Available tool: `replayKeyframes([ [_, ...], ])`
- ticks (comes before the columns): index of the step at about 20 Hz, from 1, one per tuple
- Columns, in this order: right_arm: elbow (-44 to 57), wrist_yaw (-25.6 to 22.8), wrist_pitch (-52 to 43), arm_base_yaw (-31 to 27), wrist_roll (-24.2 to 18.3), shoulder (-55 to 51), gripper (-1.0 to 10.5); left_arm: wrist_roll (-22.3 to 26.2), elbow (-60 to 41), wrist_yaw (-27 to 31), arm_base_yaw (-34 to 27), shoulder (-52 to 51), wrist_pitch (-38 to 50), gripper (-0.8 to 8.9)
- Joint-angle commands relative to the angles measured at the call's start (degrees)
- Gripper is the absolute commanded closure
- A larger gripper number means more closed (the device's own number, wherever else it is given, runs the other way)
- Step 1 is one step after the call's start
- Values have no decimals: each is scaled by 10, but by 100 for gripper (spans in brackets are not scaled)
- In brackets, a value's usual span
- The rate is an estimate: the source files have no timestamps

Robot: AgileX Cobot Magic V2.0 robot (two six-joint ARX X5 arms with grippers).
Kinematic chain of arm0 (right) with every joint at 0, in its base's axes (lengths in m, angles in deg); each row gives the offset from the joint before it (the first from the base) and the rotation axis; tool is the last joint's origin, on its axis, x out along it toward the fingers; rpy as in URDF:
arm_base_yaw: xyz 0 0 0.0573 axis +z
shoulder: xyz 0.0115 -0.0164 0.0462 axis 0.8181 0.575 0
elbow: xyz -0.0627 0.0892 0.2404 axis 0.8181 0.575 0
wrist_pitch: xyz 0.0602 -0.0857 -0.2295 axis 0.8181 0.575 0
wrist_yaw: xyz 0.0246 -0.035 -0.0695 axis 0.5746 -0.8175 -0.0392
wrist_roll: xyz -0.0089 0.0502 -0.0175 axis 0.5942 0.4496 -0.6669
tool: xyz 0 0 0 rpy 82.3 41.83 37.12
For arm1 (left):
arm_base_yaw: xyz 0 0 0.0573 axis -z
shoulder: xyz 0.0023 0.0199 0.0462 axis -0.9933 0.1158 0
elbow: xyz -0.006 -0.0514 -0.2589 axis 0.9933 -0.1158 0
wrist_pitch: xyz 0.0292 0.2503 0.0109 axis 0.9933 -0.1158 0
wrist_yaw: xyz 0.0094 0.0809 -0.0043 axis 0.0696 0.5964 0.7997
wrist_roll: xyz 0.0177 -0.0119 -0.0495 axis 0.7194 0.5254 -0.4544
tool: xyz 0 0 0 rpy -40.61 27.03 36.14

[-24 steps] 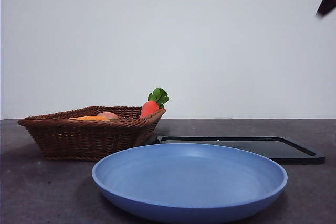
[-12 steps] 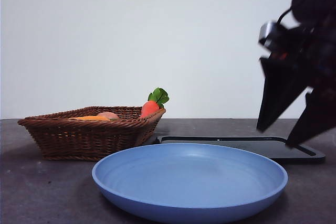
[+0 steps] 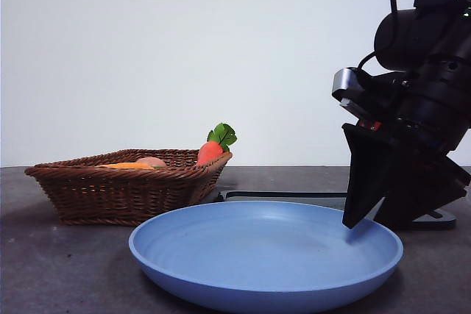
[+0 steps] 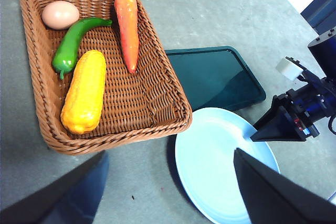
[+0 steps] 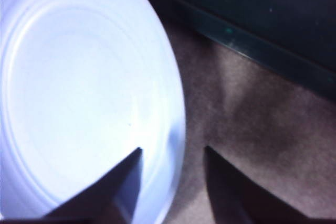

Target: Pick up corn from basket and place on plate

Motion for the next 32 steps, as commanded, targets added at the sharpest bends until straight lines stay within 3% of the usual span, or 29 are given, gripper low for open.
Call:
replayKeyframes([
  [1,-10,3,-3,4,10,10,801,1,12,-2,1,3,4,424],
  [8,-10,-17,-9,4,26,17,944,1,12,-2,1,3,4,424],
  [15,-10,-31,-16,3,47,17,945,2,12,-2,1,8,5,424],
  [17,-10,-12,-11,3,48,13,945,3,12,-2,1,14,5,424],
  [23,-10,-12,37,3,47,-52,945,4,12,-1,1,45,30,424],
  [28,-10,-12,91,-1,47,-129,945,19,13,42,19,103,58,424],
  [32,-10,-12,112,-26,47,-191,945,26,29,84,68,191,114,424],
])
